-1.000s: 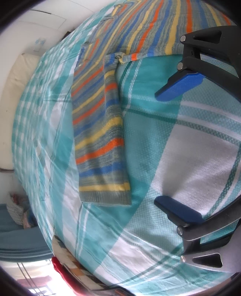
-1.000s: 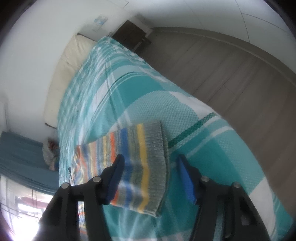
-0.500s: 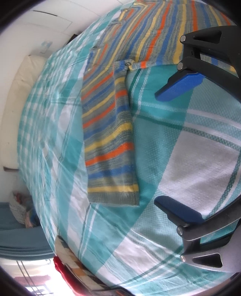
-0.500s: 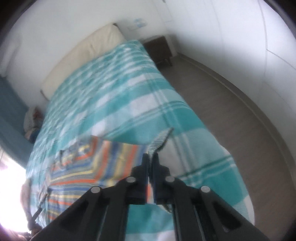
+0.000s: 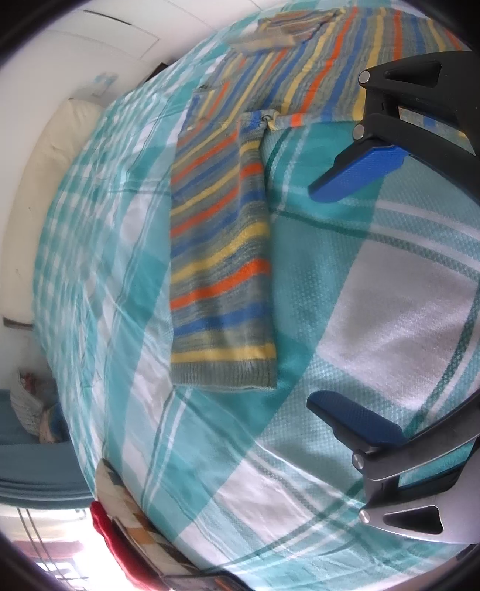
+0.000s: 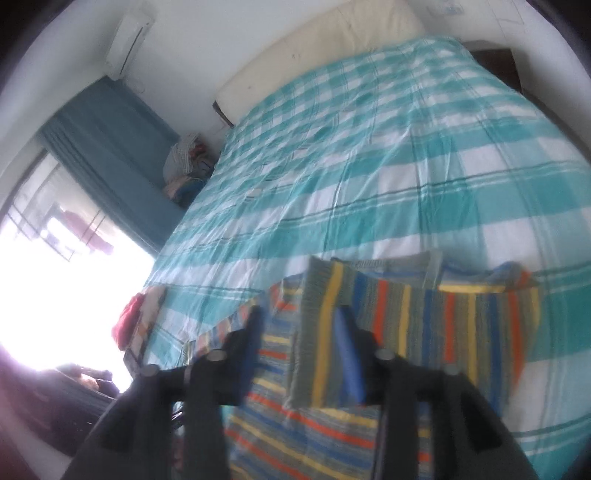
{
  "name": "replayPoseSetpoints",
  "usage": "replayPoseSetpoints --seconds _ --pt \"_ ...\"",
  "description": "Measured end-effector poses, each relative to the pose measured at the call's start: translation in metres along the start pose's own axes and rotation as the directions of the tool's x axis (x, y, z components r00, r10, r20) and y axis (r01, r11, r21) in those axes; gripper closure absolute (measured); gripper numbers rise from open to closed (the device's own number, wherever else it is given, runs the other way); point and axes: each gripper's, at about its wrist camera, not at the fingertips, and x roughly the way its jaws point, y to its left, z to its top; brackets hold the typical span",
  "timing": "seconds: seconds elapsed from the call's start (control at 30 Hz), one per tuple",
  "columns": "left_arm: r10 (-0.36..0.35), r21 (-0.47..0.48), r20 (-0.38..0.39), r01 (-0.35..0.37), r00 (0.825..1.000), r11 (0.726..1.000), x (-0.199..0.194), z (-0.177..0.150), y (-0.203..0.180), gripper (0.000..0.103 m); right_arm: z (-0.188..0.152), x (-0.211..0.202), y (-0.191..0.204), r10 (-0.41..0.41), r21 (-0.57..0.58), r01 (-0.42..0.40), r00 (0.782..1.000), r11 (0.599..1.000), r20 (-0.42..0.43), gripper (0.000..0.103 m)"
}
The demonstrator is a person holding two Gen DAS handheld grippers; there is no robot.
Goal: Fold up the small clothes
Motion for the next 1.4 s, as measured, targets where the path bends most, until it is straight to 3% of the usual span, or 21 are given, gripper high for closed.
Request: replayPoseSetpoints --seconds 0.13,0.3,0.37,0.47,0.57,0.63,0.7,0.73,0.77,0.87,0.97,1.1,1.2,1.33,1.4 --pt "-0.032 -0.022 -0.002 0.032 0.999 0.999 -0.002 0.002 0.001 0.001 -0.015 0.007 -0.019 -0.016 0.024 0.017 0.999 1.000 -0.033 0.051" --pt "-0.025 0.009 -0.009 0.026 1.000 1.000 0.001 0.001 -0.010 0.001 -0.048 0.000 -0.082 -0.116 0.075 0.127 0.984 0.989 -0.136 0.051" --pt "-0.014 0.029 -0.007 0.015 1.000 0.999 0.001 -0.002 -0.012 0.001 -0.062 -0.005 -0.108 -0.200 0.072 0.212 0.968 0.975 -0.149 0.051" --pt "-0.008 0.046 -0.006 0.009 1.000 0.999 0.001 -0.004 -0.016 0.001 -0.080 -0.024 -0.128 -0.320 -0.003 0.322 0.940 0.947 -0.113 0.051" --pt "0.004 0.056 -0.013 -0.003 1.000 0.998 0.005 -0.006 -0.019 0.001 -0.102 -0.029 -0.128 -0.366 -0.133 0.349 0.920 0.928 -0.141 0.051" --pt "0.012 0.067 -0.021 -0.010 1.000 0.998 0.008 -0.007 -0.022 0.001 -0.116 -0.023 -0.122 -0.426 -0.247 0.384 0.893 0.890 -0.144 0.051" --pt "0.028 0.089 -0.019 -0.026 0.999 0.996 0.010 -0.010 -0.025 0.001 -0.125 -0.018 -0.122 -0.504 -0.313 0.457 0.860 0.832 -0.083 0.052" --pt "0.036 0.098 -0.015 -0.034 0.999 0.995 0.009 -0.012 -0.026 0.001 -0.126 -0.018 -0.127 -0.558 -0.318 0.519 0.829 0.794 -0.040 0.057" --pt "0.042 0.104 -0.012 -0.040 0.999 0.994 0.009 -0.013 -0.026 0.001 -0.126 -0.017 -0.137 -0.625 -0.298 0.595 0.780 0.747 -0.010 0.058" --pt "0.051 0.111 -0.021 -0.049 0.998 0.993 0.008 -0.016 -0.023 0.001 -0.130 -0.028 -0.156 -0.597 -0.233 0.583 0.802 0.778 0.014 0.056" --pt "0.046 0.107 -0.035 -0.042 0.998 0.993 0.010 -0.015 -0.022 0.001 -0.135 -0.030 -0.146 -0.621 -0.275 0.605 0.783 0.747 0.036 0.056" --pt "0.054 0.126 -0.038 -0.049 0.998 0.991 0.010 -0.015 -0.027 0.001 -0.138 -0.047 -0.137 -0.607 -0.248 0.598 0.793 0.762 0.048 0.053" --pt "0.047 0.140 -0.029 -0.042 0.998 0.989 0.007 -0.017 -0.029 0.001 -0.150 -0.066 -0.125 -0.609 -0.241 0.613 0.787 0.753 0.099 0.051" --pt "0.033 0.146 -0.019 -0.030 0.999 0.989 0.005 -0.016 -0.031 0.001 -0.175 -0.096 -0.107 -0.559 -0.238 0.581 0.814 0.778 0.161 0.048" --pt "0.032 0.149 -0.017 -0.029 0.999 0.988 0.005 -0.017 -0.032 0.001 -0.188 -0.109 -0.100 -0.536 -0.234 0.570 0.821 0.788 0.197 0.039"
